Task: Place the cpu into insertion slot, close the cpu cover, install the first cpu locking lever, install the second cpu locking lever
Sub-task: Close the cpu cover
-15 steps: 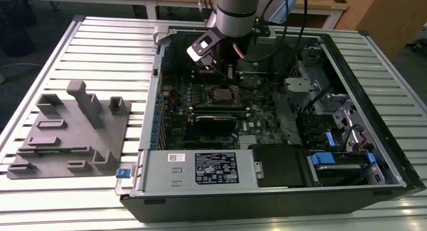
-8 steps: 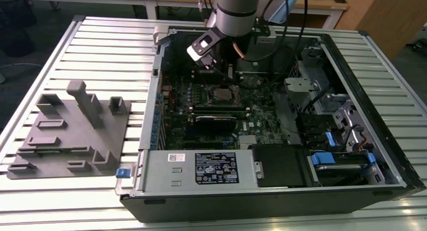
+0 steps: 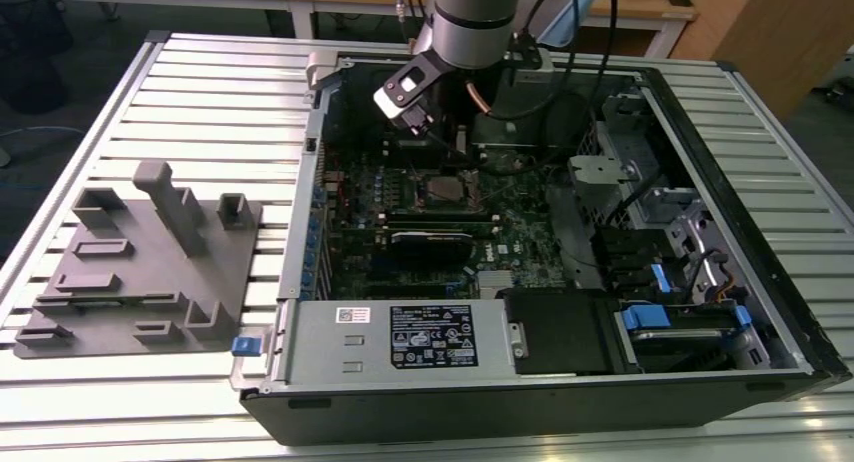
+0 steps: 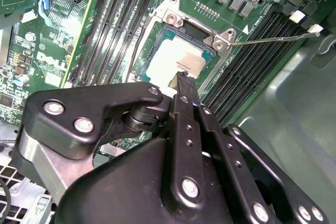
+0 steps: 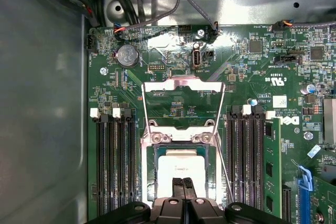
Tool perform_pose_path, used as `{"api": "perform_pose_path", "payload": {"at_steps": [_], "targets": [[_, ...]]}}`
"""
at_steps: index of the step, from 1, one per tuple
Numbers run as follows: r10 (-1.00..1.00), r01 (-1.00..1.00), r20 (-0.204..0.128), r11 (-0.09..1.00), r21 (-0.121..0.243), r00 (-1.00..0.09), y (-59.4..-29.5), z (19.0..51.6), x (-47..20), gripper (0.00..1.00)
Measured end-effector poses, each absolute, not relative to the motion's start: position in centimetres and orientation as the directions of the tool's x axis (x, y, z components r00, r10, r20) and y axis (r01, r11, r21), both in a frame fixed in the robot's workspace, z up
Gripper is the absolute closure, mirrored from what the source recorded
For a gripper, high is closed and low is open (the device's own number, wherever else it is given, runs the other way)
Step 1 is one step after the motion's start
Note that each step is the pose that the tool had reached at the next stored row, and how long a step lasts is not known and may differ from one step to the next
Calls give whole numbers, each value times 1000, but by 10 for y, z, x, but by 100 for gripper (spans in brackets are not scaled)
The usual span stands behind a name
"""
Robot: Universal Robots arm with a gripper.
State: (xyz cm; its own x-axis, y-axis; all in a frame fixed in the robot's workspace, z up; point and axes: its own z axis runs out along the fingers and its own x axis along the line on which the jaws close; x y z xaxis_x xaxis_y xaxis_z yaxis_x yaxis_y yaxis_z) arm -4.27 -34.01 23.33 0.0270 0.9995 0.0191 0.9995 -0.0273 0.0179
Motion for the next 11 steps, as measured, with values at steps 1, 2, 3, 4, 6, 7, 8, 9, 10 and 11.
{"api": "perform_pose_path", "payload": {"at_steps": [1, 2, 3, 4, 6, 7, 8, 9, 10, 11], "targets": [[999, 999, 19, -27, 18, 27, -340, 234, -43, 89], [999, 999, 19, -27, 18, 27, -340, 234, -43, 89], [999, 999, 19, -27, 18, 27, -340, 235, -43, 89], [999, 999, 19, -27, 18, 27, -340, 235, -43, 89], [999, 999, 20, -27, 18, 27, -340, 236, -43, 89], [999, 999, 20, -27, 18, 27, -340, 236, -43, 89], [999, 999, 20, -27, 18, 27, -340, 236, -43, 89], [999, 999, 19, -27, 18, 27, -340, 236, -43, 89], [999, 999, 19, -27, 18, 27, -340, 236, -43, 89], [999, 999, 19, -27, 18, 27, -340, 236, -43, 89]]}}
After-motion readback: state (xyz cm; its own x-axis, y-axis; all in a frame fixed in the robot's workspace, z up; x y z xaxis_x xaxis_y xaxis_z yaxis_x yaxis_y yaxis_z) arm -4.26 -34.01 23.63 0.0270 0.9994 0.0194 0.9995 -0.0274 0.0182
